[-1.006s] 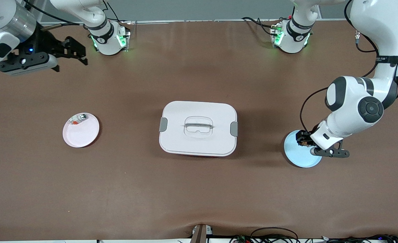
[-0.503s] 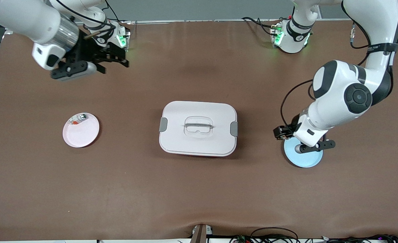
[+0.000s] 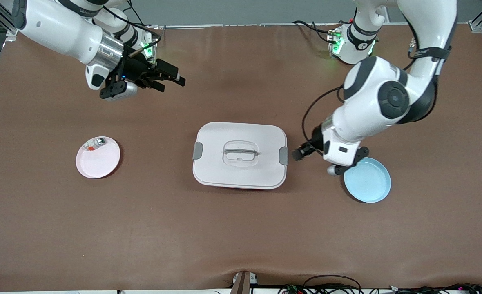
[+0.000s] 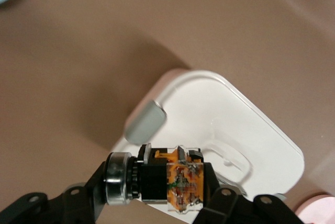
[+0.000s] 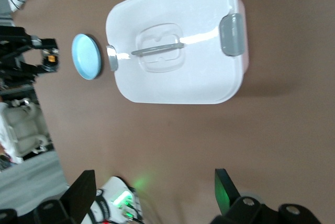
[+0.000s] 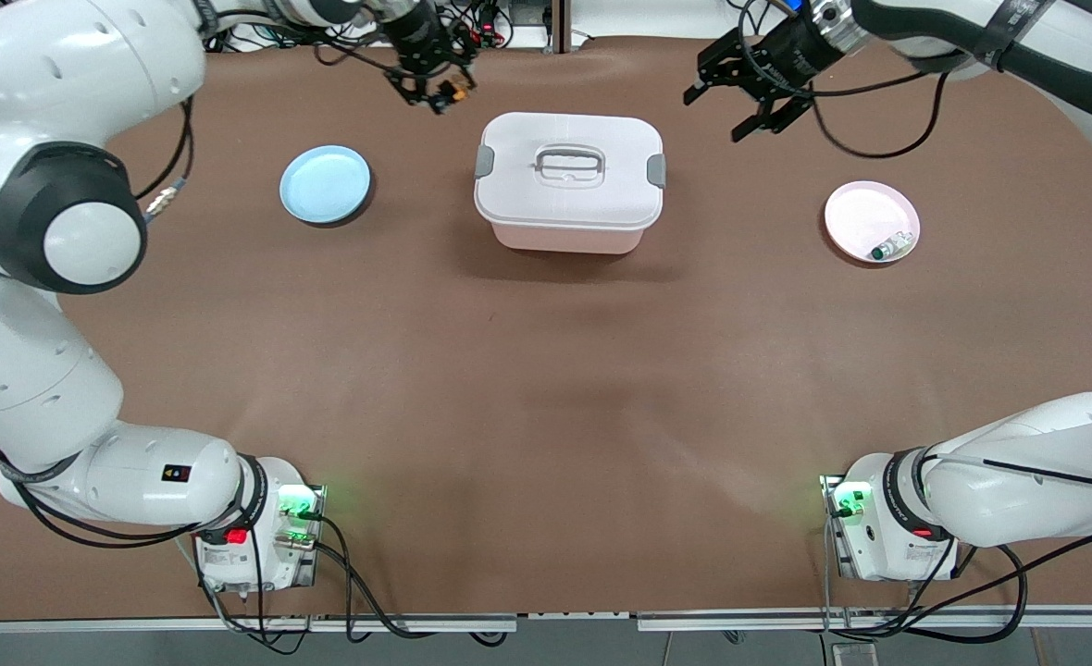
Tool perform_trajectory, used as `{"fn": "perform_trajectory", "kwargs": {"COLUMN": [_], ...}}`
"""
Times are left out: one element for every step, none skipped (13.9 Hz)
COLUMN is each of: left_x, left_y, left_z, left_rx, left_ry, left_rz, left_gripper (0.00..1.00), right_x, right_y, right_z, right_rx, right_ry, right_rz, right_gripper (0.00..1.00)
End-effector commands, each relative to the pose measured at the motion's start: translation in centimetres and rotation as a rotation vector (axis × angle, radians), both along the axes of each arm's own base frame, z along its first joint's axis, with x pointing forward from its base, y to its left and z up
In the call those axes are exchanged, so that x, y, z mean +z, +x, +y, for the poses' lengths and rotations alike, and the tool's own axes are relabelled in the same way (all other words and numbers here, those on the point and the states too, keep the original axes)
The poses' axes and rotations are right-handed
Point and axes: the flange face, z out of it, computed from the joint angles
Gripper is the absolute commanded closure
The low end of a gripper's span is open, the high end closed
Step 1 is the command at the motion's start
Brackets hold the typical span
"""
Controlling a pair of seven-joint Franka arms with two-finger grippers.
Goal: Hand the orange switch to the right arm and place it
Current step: 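Lift the switch with the left gripper while the right gripper reaches toward it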
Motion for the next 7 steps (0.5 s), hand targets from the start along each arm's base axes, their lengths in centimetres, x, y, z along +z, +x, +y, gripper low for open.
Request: {"fn": "perform_trajectory", "kwargs": {"left_x": [0.7,0.9,1.1,1.1,1.1,1.1,1.4], "left_y": [0.1,-0.3,-0.4,-0.9,-1.4,-1.9,-2.3], "left_z": [-4.1,-5.5,-6.5,-7.6,-8.5,-9.3,-9.9], "left_rx": [0.12,0.167,0.217,0.25,0.28,0.313,0.343], "left_ry": [-0.04,-0.044,-0.049,-0.058,-0.067,-0.071,-0.073], "left_rz": [0.059,0.078,0.097,0.121,0.145,0.164,0.18], "left_gripper": [1.0,1.0,1.0,1.0,1.0,1.0,1.0], "right_x": [-1.0,-1.4,-1.4,-1.3,-1.5,-1.5,-1.6], "right_y": [-2.4,-2.7,-2.9,-3.1,-3.3,-3.1,-3.1], "right_z": [1.0,1.5,2.1,2.8,3.3,3.2,3.4], "right_rx": [-0.091,-0.119,-0.159,-0.191,-0.214,-0.235,-0.236], "right_ry": [0.086,0.1,0.122,0.136,0.136,0.139,0.139], "right_rz": [0.016,0.029,0.049,0.059,0.056,0.039,0.036], "right_gripper": [0.0,0.0,0.0,0.0,0.0,0.0,0.0]}}
